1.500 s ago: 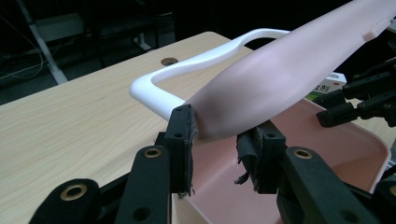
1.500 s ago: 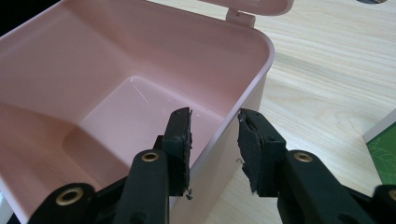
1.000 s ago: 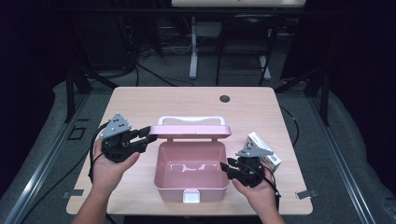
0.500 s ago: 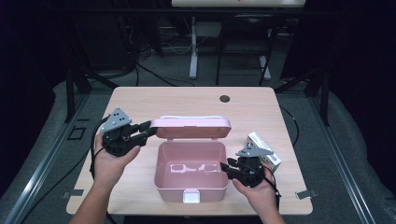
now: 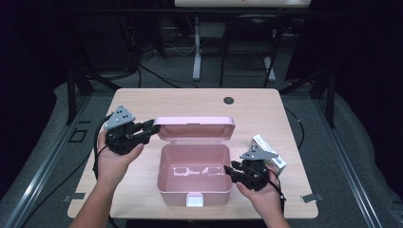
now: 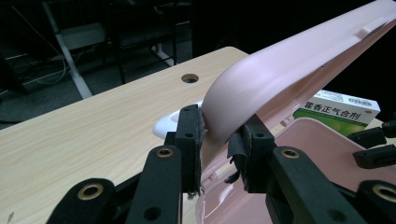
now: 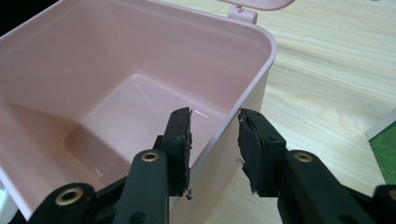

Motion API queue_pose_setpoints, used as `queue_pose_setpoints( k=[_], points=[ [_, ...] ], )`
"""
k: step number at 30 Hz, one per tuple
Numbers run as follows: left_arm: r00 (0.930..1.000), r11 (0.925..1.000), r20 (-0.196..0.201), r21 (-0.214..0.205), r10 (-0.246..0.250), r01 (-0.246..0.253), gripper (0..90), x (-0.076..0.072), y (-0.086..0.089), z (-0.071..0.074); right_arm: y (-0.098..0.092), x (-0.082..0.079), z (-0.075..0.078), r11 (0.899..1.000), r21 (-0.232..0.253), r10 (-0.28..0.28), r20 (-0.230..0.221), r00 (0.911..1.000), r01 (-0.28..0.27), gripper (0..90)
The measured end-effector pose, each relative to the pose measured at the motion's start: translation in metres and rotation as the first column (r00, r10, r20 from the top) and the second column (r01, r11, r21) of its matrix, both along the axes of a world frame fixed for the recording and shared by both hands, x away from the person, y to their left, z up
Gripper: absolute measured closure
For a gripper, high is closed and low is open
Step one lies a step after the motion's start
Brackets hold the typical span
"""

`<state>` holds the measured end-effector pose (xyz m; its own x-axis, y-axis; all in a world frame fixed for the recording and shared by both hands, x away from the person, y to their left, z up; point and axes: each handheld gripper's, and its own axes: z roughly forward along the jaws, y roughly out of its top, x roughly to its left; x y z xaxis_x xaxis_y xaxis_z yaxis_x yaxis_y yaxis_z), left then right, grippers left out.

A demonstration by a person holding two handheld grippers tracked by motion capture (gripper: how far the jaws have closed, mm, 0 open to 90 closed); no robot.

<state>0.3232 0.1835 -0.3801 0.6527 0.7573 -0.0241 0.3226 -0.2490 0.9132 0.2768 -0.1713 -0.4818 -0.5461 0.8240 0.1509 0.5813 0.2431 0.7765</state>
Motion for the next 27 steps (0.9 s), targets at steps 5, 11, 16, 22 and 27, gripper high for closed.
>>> queue_pose_setpoints(
  k=[5,11,16,22,27],
  points=[
    [1.0,1.0,-0.002,-0.002,0.005,-0.005,73.3,0.003,-0.001,0.0,0.0,0.0,0.0,1.0,-0.003,0.0,0.001,1.0,0.0,64.3],
    [0.9999,1.0,-0.015,-0.007,0.002,-0.002,73.1,0.007,-0.001,0.001,0.0,0.0,0.0,1.0,-0.003,0.0,0.001,1.0,0.0,64.3],
    [0.9999,1.0,-0.017,-0.008,0.003,-0.003,72.8,0.009,-0.002,0.001,0.0,0.0,0.0,1.0,-0.003,0.0,0.001,1.0,0.0,64.4],
    [0.9996,0.9999,-0.028,-0.012,0.005,-0.006,72.7,0.014,-0.002,0.001,0.0,0.0,0.0,1.0,-0.003,-0.001,0.0,1.0,0.001,64.3],
    [0.9996,0.9997,-0.027,-0.02,0.009,-0.01,72.7,0.017,-0.003,0.0,0.0,0.0,0.0,1.0,0.001,0.0,-0.002,1.0,0.0,64.3]
  ],
)
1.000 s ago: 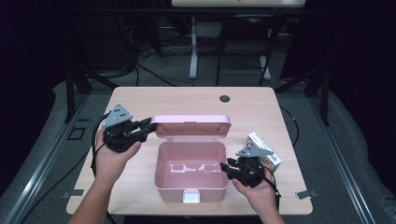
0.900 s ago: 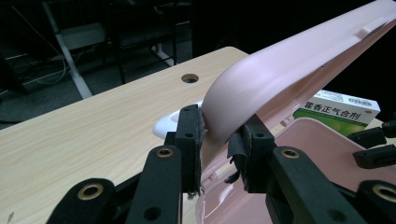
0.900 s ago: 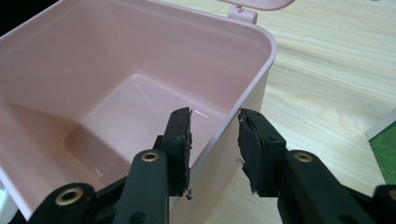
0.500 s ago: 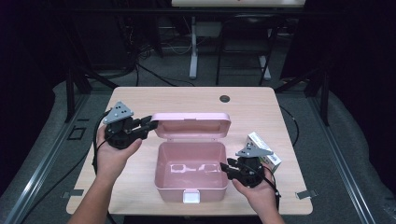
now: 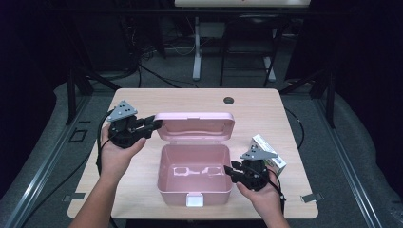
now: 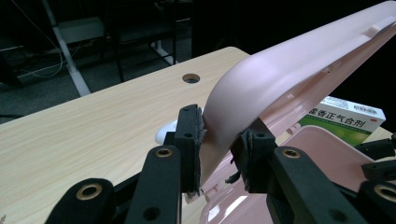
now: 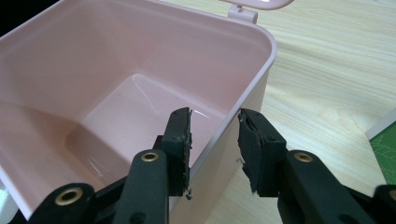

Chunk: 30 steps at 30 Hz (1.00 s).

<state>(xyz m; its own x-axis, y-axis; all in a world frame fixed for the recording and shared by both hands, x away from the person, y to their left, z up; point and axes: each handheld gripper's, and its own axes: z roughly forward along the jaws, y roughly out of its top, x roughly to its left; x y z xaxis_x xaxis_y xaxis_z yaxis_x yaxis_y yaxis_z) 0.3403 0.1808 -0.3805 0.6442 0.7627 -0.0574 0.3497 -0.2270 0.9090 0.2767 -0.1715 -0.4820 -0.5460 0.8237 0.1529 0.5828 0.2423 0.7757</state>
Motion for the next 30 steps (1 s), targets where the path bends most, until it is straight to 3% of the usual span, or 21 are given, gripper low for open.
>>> queue_pose_setpoints(
  k=[17,30],
  points=[
    [0.9998,1.0,-0.02,-0.004,0.003,-0.003,72.8,0.01,-0.001,-0.004,0.0,0.0,0.0,1.0,0.004,0.002,-0.001,1.0,-0.002,64.2],
    [0.9995,0.9995,-0.009,0.008,0.03,-0.03,77.3,0.016,-0.003,-0.005,0.0,0.0,0.0,1.0,0.008,0.0,-0.003,1.0,0.0,64.1]
  ],
)
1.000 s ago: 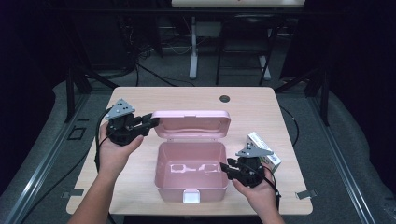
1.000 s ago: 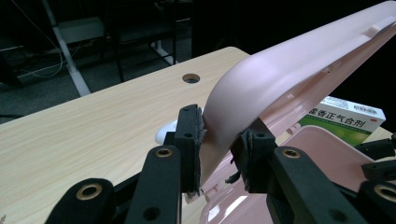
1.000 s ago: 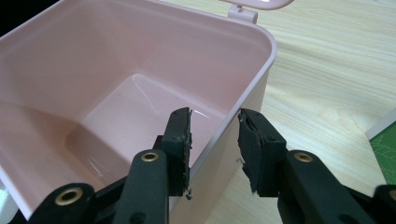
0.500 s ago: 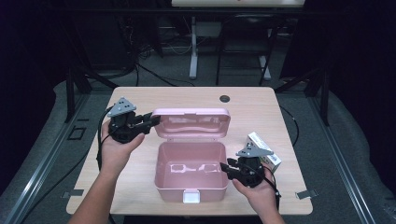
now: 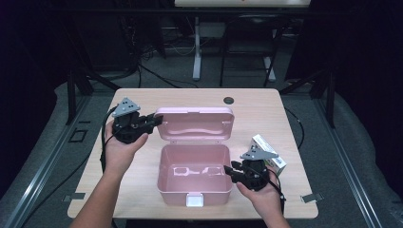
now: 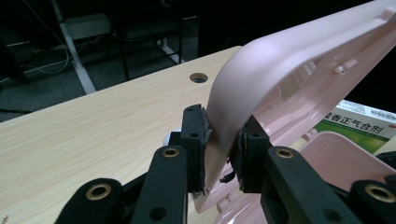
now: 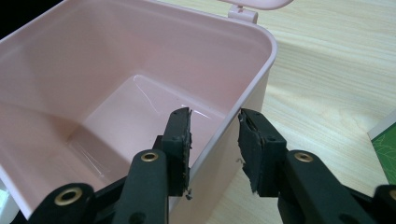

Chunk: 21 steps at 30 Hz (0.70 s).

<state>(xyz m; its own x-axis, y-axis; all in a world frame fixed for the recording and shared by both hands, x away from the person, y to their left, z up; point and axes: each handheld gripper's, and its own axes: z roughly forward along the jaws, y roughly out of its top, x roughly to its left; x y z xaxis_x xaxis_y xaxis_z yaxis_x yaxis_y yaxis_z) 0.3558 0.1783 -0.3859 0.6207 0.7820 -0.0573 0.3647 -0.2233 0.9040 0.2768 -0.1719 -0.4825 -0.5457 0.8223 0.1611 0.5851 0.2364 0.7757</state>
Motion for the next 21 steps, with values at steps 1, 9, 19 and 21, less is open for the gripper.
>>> queue_pose_setpoints(
  k=[1,9,19,21],
  points=[
    [1.0,1.0,0.001,0.0,0.002,-0.002,77.6,0.0,0.0,0.0,0.0,0.0,0.0,1.0,0.001,0.0,-0.001,1.0,0.0,64.1],
    [0.9998,0.9996,0.013,0.021,0.018,-0.018,79.5,0.003,-0.003,0.0,0.001,0.0,-0.001,1.0,-0.005,0.001,0.001,1.0,-0.001,63.5],
    [0.9996,0.9994,0.006,0.02,0.027,-0.028,80.6,0.009,-0.003,0.001,0.002,0.0,-0.001,1.0,-0.005,-0.001,-0.006,1.0,0.001,63.2],
    [0.9996,0.9995,-0.004,0.017,0.028,-0.028,80.8,0.013,-0.003,0.001,0.002,0.0,-0.001,1.0,-0.006,-0.002,-0.007,1.0,0.002,63.2]
  ],
)
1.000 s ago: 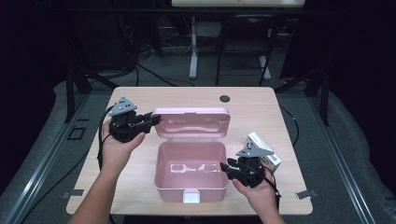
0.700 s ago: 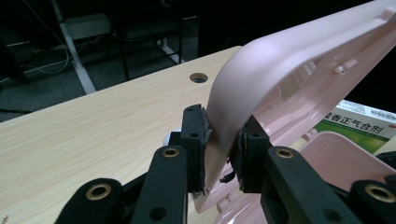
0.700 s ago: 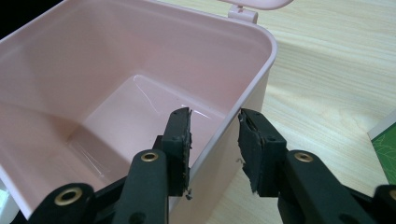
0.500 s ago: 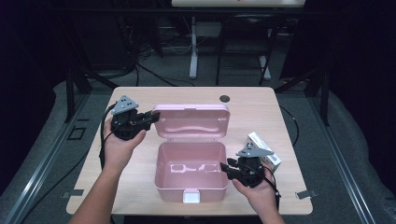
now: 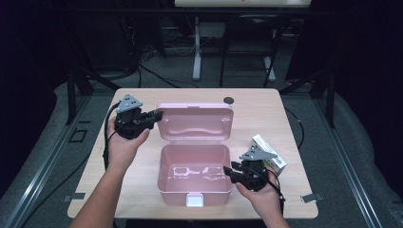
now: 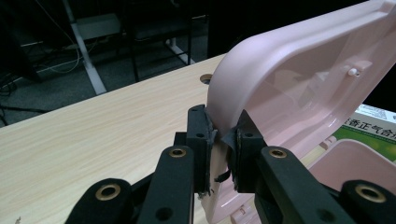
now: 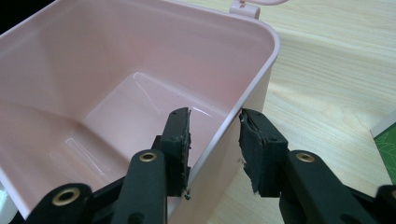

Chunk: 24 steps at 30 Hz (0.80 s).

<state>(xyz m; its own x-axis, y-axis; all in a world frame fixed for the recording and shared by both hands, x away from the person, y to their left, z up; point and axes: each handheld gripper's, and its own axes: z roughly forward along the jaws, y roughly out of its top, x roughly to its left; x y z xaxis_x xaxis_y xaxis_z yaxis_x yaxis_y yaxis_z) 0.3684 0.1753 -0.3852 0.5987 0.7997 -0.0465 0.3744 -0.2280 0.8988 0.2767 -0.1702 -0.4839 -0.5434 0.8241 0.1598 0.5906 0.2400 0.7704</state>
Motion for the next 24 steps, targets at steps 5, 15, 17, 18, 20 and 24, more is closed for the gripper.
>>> queue_pose_setpoints(
  k=[5,15,17,18,20,24],
  points=[
    [0.9999,0.9999,-0.015,-0.008,0.006,-0.006,80.9,0.005,0.0,0.001,0.001,0.0,0.0,1.0,0.004,0.004,-0.003,1.0,-0.004,62.7],
    [0.9996,0.9998,-0.025,-0.02,0.009,-0.009,80.8,0.01,0.001,0.0,0.001,0.0,0.0,1.0,0.006,0.007,-0.004,1.0,-0.007,62.5],
    [0.9997,0.9997,-0.021,-0.023,0.012,-0.013,80.7,0.011,0.0,-0.001,0.001,0.0,0.0,1.0,0.007,0.007,-0.004,1.0,-0.007,62.5],
    [0.9997,0.9996,-0.022,-0.025,0.012,-0.013,80.6,0.012,0.0,-0.001,0.001,0.0,0.0,1.0,0.007,0.007,-0.004,1.0,-0.007,62.5],
    [0.9997,0.9995,-0.021,-0.027,0.013,-0.014,80.6,0.013,0.0,-0.001,0.001,0.0,0.0,1.0,0.008,0.008,-0.004,1.0,-0.008,62.4],
    [0.9996,0.9994,-0.024,-0.03,0.017,-0.018,80.6,0.014,0.0,-0.002,0.001,0.0,-0.001,1.0,0.01,0.008,-0.003,1.0,-0.008,62.3]
  ],
)
